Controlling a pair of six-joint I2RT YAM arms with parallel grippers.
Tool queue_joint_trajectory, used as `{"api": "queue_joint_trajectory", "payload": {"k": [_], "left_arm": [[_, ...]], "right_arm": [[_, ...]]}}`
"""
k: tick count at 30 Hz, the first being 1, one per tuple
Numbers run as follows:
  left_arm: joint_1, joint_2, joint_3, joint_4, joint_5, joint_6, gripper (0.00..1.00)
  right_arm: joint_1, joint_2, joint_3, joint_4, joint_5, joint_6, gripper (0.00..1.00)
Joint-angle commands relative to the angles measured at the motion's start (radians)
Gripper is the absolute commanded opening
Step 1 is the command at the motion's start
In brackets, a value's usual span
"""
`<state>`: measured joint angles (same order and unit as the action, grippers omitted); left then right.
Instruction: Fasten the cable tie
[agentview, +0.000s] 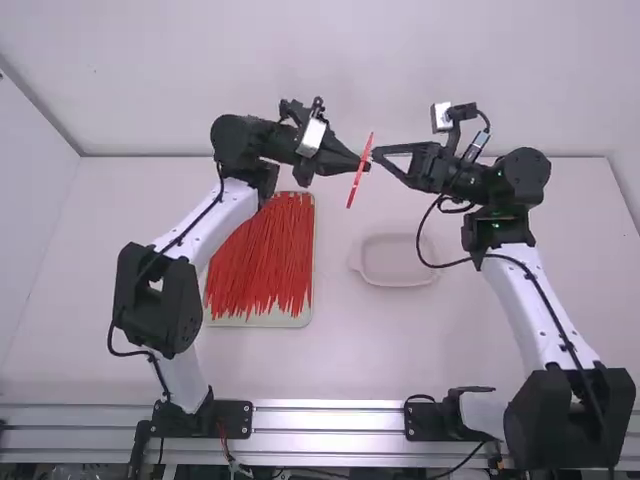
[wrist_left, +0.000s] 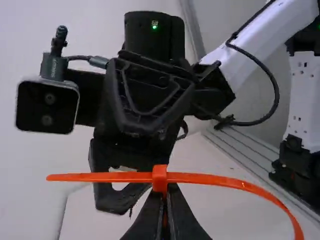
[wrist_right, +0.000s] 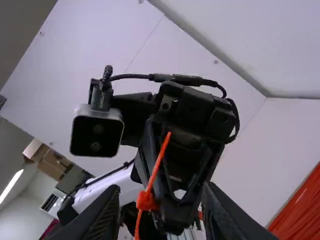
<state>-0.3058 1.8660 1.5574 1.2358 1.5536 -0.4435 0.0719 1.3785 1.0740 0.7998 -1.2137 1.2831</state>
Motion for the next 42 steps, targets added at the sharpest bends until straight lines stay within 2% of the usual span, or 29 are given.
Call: {"api": "queue_joint_trajectory", "payload": {"k": [1, 11, 15, 19, 21, 27, 33, 42], "left_arm": [[-0.009, -0.015, 0.002, 0.01, 0.012, -0.05, 0.02], [-0.029, -0.015, -0.039, -0.027, -0.001, 0.008, 0.02], [-0.029, -0.015, -0.042, -0.006, 0.002, -0.003, 0.02], [-0.029, -0.015, -0.042, 0.018, 0.006, -0.016, 0.02], [-0.026, -0.015, -0.042, 0.038, 0.003, -0.027, 0.02], [-0.028, -0.015, -0.042, 0.11, 0.011, -0.091, 0.02], [-0.027, -0.015, -0.053, 0.04, 0.012, -0.09, 0.02], [-0.027, -0.015, -0.221, 0.02, 0.005, -0.032, 0.02]], "right_arm": [[0.001, 0.002, 0.01, 0.007, 0.01, 0.004, 0.44], [0.01, 0.002, 0.01, 0.042, 0.01, 0.053, 0.45], [0.031, 0.002, 0.01, 0.07, 0.01, 0.054, 0.38], [0.028, 0.002, 0.01, 0.056, 0.012, 0.053, 0.16], [0.027, 0.002, 0.01, 0.057, 0.005, 0.057, 0.0], [0.041, 0.002, 0.01, 0.056, 0.002, 0.052, 0.0], [0.046, 0.002, 0.01, 0.056, -0.006, 0.036, 0.0], [0.025, 0.002, 0.01, 0.056, -0.02, 0.026, 0.0]]}}
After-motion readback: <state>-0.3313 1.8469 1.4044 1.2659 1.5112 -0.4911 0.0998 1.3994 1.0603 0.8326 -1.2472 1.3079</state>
